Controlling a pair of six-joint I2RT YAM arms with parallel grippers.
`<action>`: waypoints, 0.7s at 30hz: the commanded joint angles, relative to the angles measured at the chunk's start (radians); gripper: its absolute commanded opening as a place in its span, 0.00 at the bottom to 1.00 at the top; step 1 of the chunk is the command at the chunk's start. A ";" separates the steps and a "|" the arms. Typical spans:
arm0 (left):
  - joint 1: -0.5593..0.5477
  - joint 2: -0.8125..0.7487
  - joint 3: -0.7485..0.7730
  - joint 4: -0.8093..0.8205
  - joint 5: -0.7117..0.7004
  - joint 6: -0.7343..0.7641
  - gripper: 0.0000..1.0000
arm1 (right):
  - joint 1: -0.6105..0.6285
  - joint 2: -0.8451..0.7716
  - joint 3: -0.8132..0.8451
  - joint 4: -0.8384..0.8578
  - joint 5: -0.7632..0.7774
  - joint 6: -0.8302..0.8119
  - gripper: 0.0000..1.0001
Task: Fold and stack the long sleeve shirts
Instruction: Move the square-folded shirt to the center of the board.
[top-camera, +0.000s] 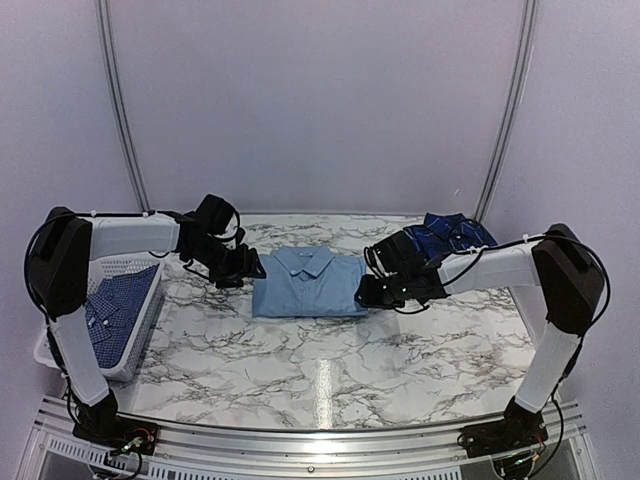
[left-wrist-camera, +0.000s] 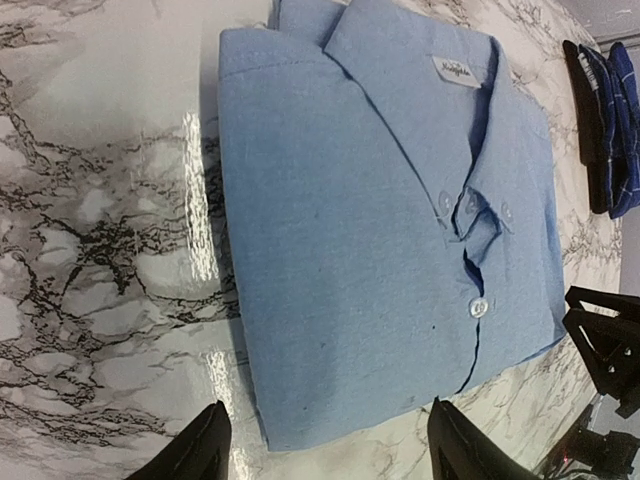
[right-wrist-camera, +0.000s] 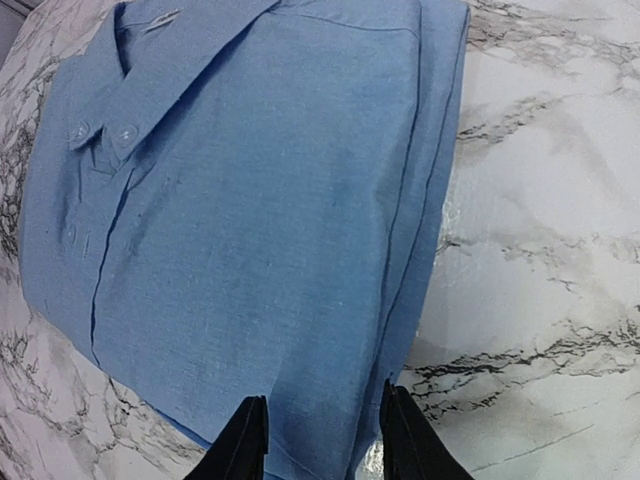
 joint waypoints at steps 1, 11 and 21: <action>0.007 -0.021 -0.031 0.056 0.041 0.026 0.70 | 0.010 -0.008 0.003 -0.041 0.028 0.015 0.35; 0.007 0.007 -0.056 0.083 0.080 0.028 0.69 | 0.025 -0.012 -0.020 -0.021 -0.009 0.032 0.28; 0.007 0.008 -0.069 0.084 0.089 0.032 0.69 | 0.026 -0.101 -0.183 0.006 0.015 0.088 0.00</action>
